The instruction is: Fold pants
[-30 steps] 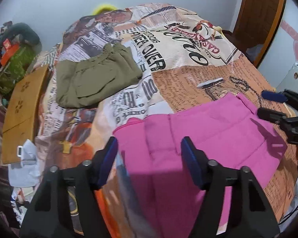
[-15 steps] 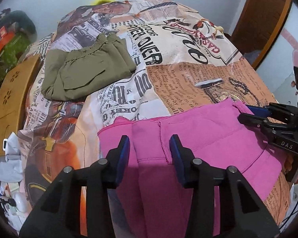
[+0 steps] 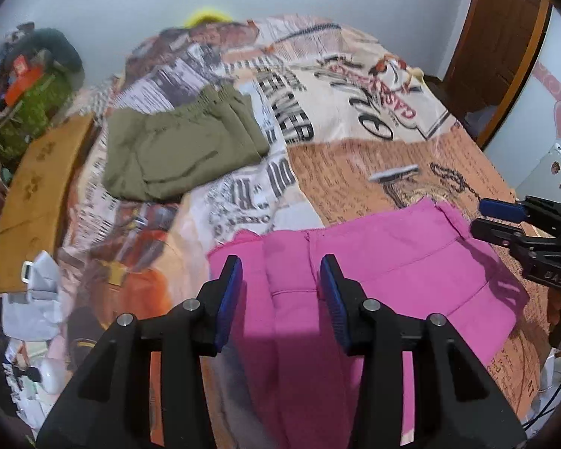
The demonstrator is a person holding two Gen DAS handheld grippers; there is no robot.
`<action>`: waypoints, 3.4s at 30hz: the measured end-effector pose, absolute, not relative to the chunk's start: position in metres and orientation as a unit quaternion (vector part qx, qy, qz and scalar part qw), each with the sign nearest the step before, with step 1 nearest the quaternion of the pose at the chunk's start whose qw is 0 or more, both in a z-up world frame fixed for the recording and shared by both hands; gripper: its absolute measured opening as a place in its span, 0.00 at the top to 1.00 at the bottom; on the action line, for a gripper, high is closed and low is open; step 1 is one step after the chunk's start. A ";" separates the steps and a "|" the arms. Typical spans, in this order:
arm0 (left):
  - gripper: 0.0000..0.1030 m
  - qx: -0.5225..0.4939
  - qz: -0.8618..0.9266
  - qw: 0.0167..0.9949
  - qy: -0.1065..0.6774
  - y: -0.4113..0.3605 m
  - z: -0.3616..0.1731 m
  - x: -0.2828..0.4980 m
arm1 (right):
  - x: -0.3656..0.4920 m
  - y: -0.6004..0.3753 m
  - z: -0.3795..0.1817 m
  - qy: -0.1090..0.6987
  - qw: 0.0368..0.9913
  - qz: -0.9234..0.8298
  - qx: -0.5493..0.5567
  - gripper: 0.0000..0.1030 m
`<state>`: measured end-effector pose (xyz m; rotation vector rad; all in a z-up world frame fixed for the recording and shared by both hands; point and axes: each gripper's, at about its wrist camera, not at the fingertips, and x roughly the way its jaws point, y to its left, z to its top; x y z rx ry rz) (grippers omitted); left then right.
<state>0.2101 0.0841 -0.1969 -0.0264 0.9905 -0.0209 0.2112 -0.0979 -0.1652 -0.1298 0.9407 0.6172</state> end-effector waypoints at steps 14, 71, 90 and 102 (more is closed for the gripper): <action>0.26 -0.071 -0.024 0.862 0.502 0.105 -0.213 0.177 | 0.178 -0.118 -0.167 0.461 0.838 0.292 -0.022 0.37; 0.80 -0.098 0.034 0.918 0.382 0.192 -0.097 0.276 | 0.280 -0.005 -0.067 0.340 0.872 0.351 0.014 0.92; 0.80 -0.058 0.079 0.897 0.431 0.286 -0.220 0.404 | 0.395 0.104 -0.162 0.393 0.858 0.329 -0.022 0.93; 0.42 0.008 0.104 0.887 0.450 0.302 -0.291 0.416 | 0.420 0.103 -0.215 0.442 0.840 0.314 -0.016 0.89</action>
